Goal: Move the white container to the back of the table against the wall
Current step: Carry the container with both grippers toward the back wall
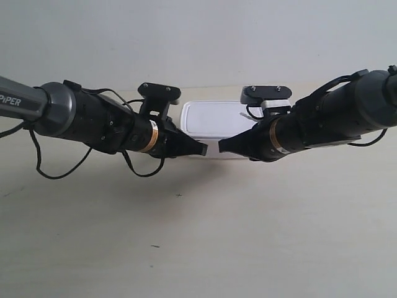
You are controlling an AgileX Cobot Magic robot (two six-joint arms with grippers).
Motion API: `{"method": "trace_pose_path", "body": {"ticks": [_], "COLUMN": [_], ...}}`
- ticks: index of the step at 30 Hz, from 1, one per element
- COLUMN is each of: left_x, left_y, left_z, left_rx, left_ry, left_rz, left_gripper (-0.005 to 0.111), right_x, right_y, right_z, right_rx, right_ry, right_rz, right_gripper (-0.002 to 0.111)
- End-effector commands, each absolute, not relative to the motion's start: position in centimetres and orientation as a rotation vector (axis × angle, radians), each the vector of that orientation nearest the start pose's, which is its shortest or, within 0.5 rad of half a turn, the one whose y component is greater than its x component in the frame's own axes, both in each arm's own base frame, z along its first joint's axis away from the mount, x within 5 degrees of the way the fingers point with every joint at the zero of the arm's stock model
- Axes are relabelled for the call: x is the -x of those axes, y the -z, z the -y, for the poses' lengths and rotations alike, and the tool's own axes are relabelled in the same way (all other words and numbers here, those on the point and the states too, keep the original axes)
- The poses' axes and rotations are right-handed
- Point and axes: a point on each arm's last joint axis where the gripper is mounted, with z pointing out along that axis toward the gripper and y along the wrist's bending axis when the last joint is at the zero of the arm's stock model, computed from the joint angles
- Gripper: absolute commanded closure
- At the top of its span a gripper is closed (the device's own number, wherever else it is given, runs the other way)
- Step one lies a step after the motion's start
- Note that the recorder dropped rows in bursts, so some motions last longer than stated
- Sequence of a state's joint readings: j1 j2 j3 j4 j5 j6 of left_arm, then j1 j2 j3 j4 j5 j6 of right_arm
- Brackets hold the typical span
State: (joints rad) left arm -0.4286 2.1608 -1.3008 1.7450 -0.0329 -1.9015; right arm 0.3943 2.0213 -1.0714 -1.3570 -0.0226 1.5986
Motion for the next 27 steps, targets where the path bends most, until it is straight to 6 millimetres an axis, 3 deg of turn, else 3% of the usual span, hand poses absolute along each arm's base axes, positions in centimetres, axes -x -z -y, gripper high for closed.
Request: {"method": "trace_pose_path", "body": {"ticks": [1, 9, 20, 27], "left_x": [-41.4, -41.8, -42.7, -43.6], "left_y": [-12.1, -11.4, -11.1, -10.8], "left_z": [18.9, 19.0, 19.4, 19.8], "left_rx": [-0.338, -0.363, -0.363, -0.385], "left_ry": [0.3, 0.271, 0.273, 0.266], "left_rz": [-2.312, -2.309, -2.297, -2.277], "left_gripper": [0.107, 0.107, 0.107, 0.107], "right_x": [-37.1, -37.6, -38.4, -39.9], "right_y": [-12.0, -12.1, -11.7, -11.2], "right_z": [-15.5, -14.7, -15.0, -15.6], "right_rx": [0.217, 0.211, 0.228, 0.247], "right_ry": [-0.297, -0.18, -0.196, -0.186], "right_rz": [-2.422, -2.413, -2.408, -2.388], "right_gripper": [0.108, 0.108, 0.108, 0.108]}}
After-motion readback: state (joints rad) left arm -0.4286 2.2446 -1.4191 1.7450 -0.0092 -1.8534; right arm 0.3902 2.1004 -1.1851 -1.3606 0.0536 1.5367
